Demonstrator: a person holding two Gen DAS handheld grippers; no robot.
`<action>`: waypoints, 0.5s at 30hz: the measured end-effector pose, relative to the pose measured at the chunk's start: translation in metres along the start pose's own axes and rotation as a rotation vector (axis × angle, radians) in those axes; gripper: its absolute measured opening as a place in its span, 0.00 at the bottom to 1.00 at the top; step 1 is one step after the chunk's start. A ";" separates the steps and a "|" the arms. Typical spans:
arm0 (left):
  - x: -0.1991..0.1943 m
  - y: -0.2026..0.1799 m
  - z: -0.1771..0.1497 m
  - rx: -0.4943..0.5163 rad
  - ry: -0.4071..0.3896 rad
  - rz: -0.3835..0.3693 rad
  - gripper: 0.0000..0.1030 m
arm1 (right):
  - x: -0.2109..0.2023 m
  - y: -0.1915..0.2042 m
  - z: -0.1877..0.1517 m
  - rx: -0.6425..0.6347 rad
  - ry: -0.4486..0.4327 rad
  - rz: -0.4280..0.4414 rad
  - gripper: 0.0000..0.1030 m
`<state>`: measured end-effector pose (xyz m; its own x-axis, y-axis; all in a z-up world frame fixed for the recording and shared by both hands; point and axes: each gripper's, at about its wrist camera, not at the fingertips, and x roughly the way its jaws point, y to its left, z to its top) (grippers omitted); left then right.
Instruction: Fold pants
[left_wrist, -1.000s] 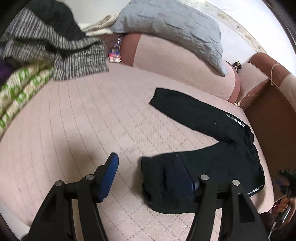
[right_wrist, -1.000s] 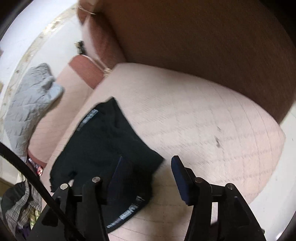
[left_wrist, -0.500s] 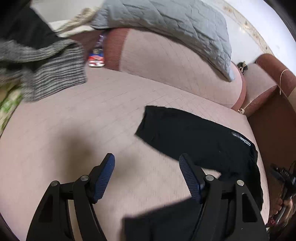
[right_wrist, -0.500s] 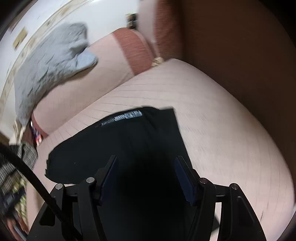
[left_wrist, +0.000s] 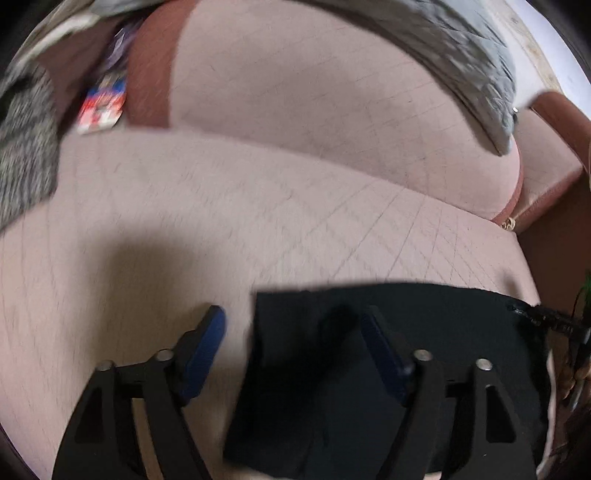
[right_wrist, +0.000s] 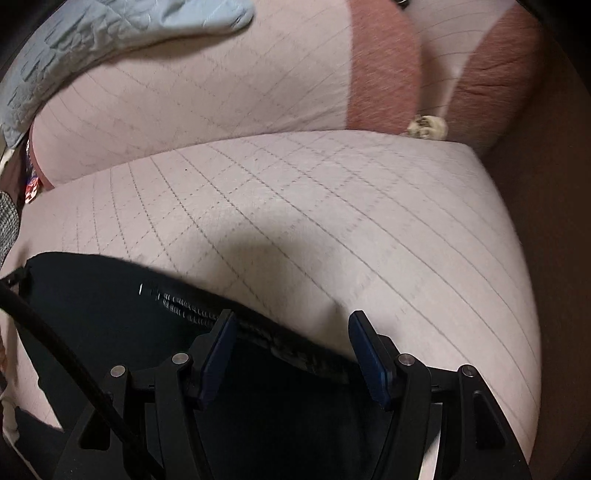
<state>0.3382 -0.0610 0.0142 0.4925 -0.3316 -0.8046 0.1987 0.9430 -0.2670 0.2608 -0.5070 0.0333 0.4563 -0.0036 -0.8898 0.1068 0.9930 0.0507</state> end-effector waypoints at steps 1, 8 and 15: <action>0.005 -0.005 0.003 0.027 -0.002 0.003 0.82 | 0.007 0.001 0.005 -0.008 0.008 0.020 0.66; 0.027 -0.036 -0.007 0.237 -0.005 0.043 0.98 | 0.026 0.014 0.021 -0.060 0.044 0.155 0.72; 0.019 -0.034 0.001 0.195 0.052 -0.091 0.12 | 0.028 0.052 0.015 -0.182 0.030 0.156 0.38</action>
<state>0.3415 -0.0992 0.0082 0.4222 -0.4081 -0.8094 0.4023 0.8845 -0.2361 0.2923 -0.4575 0.0181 0.4282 0.1523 -0.8908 -0.1255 0.9862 0.1083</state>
